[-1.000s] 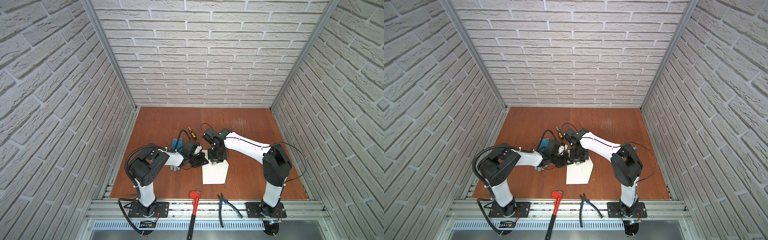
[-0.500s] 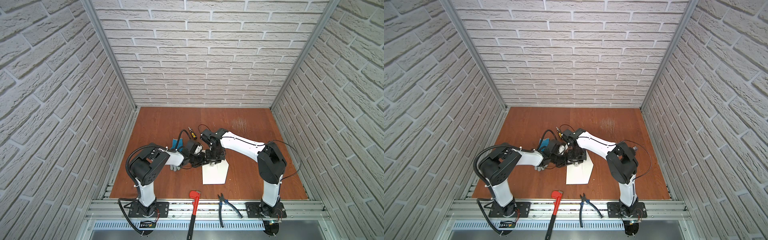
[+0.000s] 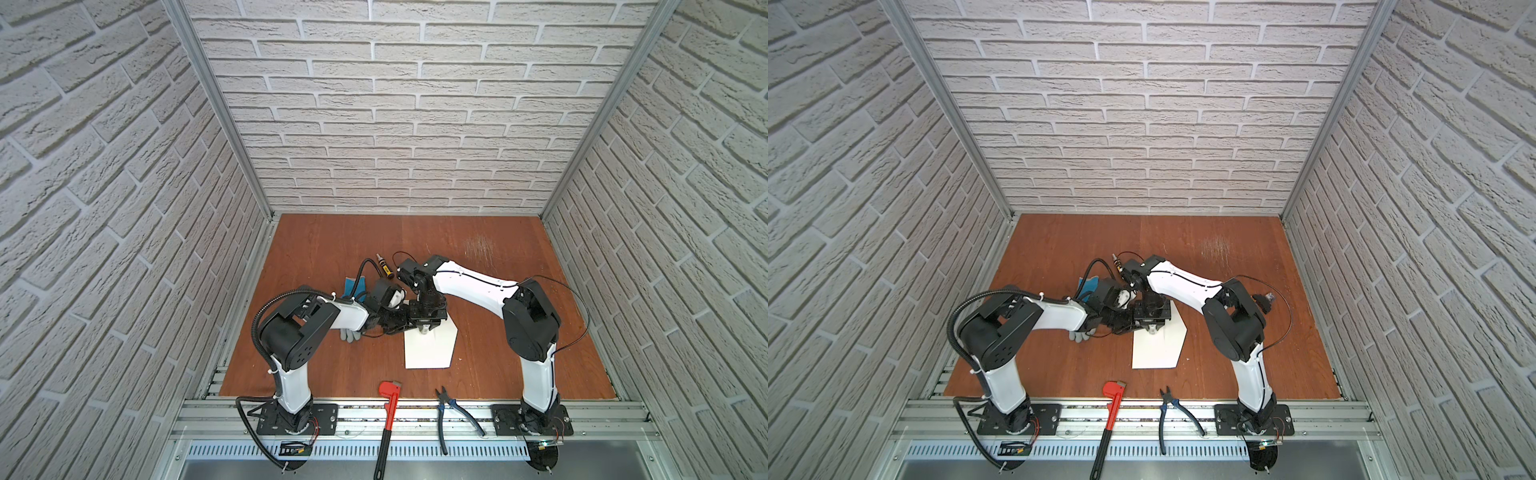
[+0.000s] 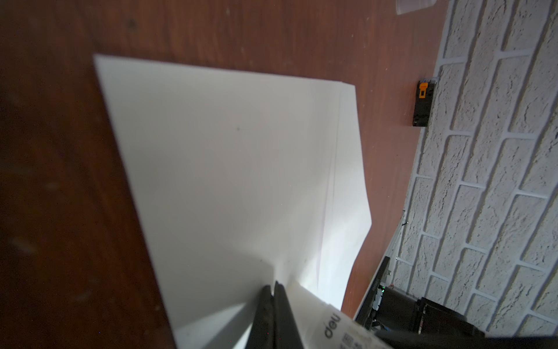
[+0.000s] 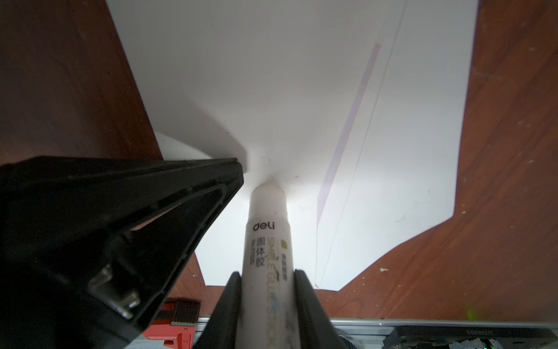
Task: Place the letter into the envelope and seal it
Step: 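Press the glue stick onto the flap while the left gripper holds the envelope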
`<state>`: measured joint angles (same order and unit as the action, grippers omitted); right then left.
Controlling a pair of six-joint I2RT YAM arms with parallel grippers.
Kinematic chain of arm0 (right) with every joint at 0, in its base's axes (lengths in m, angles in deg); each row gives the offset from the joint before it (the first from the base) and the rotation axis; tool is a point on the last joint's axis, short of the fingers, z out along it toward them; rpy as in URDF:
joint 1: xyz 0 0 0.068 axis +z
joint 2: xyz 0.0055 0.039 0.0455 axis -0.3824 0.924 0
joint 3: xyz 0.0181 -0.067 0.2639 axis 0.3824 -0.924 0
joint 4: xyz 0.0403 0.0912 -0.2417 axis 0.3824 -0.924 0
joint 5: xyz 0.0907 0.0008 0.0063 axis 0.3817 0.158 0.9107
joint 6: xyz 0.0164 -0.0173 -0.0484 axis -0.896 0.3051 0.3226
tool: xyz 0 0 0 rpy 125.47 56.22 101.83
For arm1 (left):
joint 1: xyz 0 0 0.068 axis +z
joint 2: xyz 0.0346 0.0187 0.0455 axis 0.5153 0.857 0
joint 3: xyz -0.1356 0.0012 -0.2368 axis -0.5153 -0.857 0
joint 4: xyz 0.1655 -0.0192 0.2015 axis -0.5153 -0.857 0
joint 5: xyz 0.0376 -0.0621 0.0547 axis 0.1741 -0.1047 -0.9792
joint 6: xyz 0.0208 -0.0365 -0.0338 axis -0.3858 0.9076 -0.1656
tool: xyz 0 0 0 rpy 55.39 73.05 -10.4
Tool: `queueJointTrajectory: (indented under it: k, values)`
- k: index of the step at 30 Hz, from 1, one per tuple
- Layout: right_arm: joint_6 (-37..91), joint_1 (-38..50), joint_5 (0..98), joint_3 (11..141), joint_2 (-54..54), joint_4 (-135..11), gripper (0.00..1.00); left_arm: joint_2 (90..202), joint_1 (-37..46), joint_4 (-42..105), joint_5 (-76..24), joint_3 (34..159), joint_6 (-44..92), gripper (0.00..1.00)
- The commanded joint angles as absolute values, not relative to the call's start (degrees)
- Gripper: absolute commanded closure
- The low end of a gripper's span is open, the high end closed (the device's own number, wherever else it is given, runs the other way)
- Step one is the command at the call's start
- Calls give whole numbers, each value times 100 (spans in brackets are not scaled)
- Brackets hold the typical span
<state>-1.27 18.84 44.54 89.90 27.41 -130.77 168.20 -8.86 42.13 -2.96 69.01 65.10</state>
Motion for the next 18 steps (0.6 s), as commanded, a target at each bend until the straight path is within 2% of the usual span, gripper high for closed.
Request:
queueJointTrajectory:
  k: [1, 18]
  values:
    - [-124, 1815, 4055, 8949, 3074, -13340, 95, 16991, -867, 3638, -470, 6843, 6375, 100]
    - [-183, 1602, 3821, 8673, 3126, -13510, 95, 17071, -798, 3013, -682, 6987, 6174, 100]
